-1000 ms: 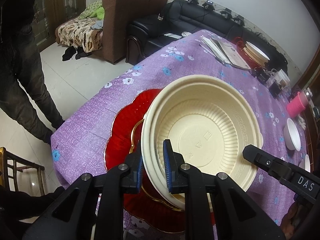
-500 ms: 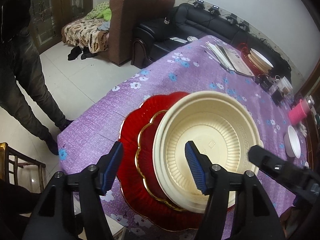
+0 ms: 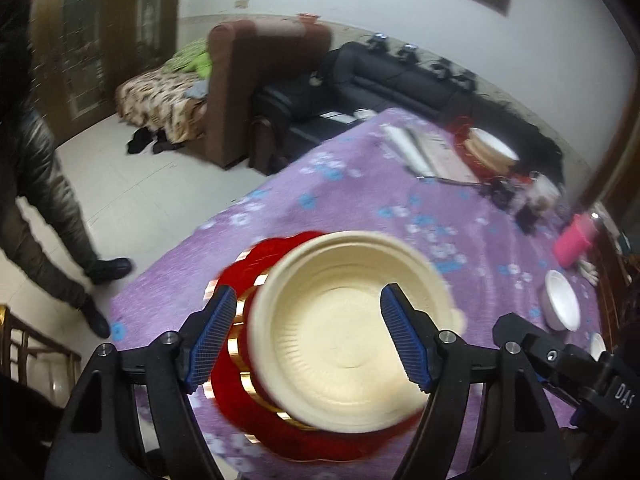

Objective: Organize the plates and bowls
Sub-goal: 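Open the left tool and withdraw from the beige bowl, then move the left tool to the white foam bowl and grasp its rim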

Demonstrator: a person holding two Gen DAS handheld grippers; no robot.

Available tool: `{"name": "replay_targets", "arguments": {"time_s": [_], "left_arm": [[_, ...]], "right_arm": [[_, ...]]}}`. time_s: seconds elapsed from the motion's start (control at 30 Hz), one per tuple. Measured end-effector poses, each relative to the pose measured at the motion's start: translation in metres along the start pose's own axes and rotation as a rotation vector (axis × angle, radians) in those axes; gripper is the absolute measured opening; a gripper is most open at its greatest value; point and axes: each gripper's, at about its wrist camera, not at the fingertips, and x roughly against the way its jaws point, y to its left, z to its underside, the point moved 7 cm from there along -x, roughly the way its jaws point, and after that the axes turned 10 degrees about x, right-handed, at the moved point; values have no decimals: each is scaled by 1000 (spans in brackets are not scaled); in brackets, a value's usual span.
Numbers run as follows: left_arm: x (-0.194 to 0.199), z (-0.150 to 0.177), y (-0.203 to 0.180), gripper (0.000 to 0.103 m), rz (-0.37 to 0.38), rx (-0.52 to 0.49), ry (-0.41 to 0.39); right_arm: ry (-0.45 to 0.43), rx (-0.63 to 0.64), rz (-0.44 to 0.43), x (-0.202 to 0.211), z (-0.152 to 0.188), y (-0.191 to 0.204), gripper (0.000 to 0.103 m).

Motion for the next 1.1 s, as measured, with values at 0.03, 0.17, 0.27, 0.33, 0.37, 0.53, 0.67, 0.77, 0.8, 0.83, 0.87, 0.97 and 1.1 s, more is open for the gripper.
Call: {"name": "replay_targets", "arguments": {"time_s": [0.03,0.17,0.27,0.33,0.37,0.53,0.67,0.77,0.8,0.83,0.87,0.97,1.1], "left_arm": [[1,1,-8,75,12,-13,-1],[3,10,-53,75,89,-84,13],[1,22,-86,75,145,-141,43],[-2,32,-111,75,176,-178,74],[-3,37,-120,75,194,-193,87],[-13,64,-178,75,267,-290,160],[-28,87,-222,74,327,-327,251],[-35,95,-248,74,360,-345,266],[-38,97,-257,74,368,-344,277],[-42,98,-264,74,367,-343,284],[-44,99,-270,74,372,-343,287],[-58,101,-291,74,382,-346,290],[-77,105,-311,74,374,-360,292]], "right_arm": [[-14,-9,3,7,-1,-6,86],[-65,-63,33,36,-1,-39,86],[-99,-116,65,60,2,-69,86],[-133,-167,96,81,6,-96,86],[-147,-187,110,89,7,-109,86],[-199,-290,182,132,18,-166,87],[-243,-373,215,158,23,-211,87],[-261,-421,217,170,25,-232,88],[-268,-437,214,173,24,-241,88],[-273,-448,212,175,23,-248,88],[-280,-461,210,177,21,-252,88],[-299,-493,198,182,15,-271,88],[-309,-522,192,181,4,-290,88]]}}
